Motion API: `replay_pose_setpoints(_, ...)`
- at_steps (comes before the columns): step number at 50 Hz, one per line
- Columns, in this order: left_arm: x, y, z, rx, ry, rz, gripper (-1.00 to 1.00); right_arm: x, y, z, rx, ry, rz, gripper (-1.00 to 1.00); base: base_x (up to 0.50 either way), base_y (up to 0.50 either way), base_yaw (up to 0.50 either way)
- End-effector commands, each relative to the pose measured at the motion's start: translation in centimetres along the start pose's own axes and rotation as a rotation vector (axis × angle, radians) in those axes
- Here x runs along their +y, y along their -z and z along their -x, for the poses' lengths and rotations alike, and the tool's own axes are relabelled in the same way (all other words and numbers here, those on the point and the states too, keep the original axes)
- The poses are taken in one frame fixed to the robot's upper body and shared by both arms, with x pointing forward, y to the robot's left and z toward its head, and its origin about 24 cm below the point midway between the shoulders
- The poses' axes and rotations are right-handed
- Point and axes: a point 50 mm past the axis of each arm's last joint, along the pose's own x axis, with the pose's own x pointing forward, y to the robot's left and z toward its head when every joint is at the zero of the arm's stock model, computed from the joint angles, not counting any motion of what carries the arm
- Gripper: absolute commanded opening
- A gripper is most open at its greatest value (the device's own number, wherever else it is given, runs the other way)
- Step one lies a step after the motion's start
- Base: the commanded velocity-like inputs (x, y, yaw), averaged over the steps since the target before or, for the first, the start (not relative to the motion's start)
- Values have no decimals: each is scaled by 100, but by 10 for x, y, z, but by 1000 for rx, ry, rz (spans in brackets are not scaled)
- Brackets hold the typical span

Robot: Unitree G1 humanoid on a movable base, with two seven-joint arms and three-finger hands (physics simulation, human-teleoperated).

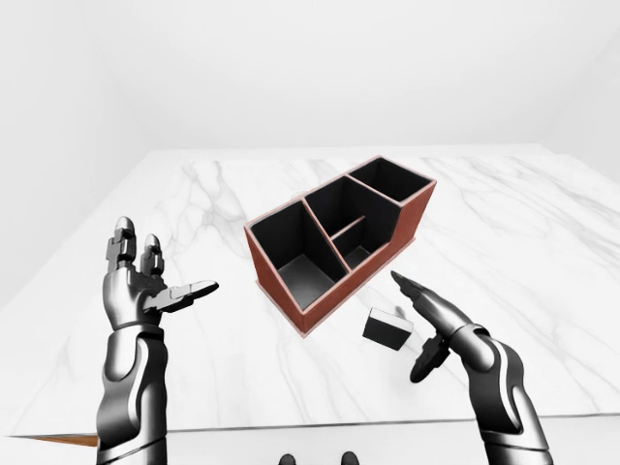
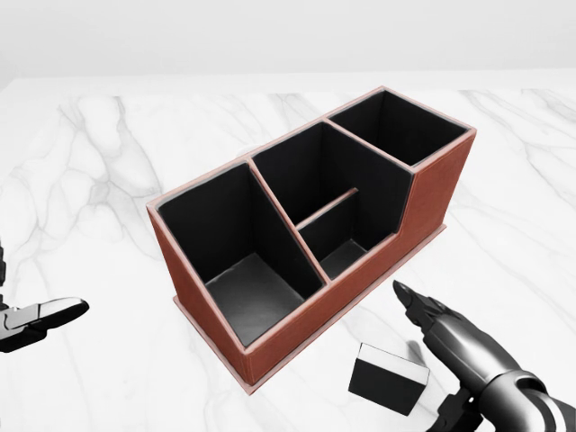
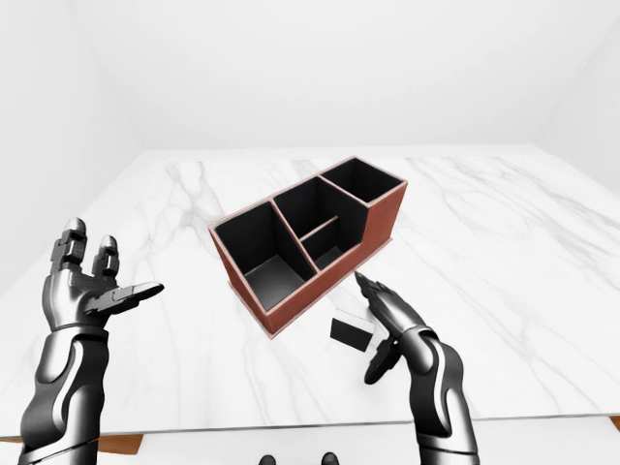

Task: Pick up the book and place it in the left compartment of the caddy.

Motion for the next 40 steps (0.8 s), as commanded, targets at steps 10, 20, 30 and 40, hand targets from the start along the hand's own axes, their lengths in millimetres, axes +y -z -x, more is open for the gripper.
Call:
replay_pose_setpoints(10,0,2,-1,7,0,-1,100,-5,12,-6,46,-40,10,100,0,0,0)
replay_pose_setpoints(20,-1,5,-2,20,0,-4,100,-7,22,-10,66,-46,-28,100,0,0,0)
replay_pose_setpoints(30,-1,6,-2,26,-2,-6,100,-6,26,-16,70,-52,-55,100,0,0,0)
replay_pose_setpoints(40,0,5,-1,20,-1,-4,100,-5,29,-22,75,-68,-74,100,0,0,0)
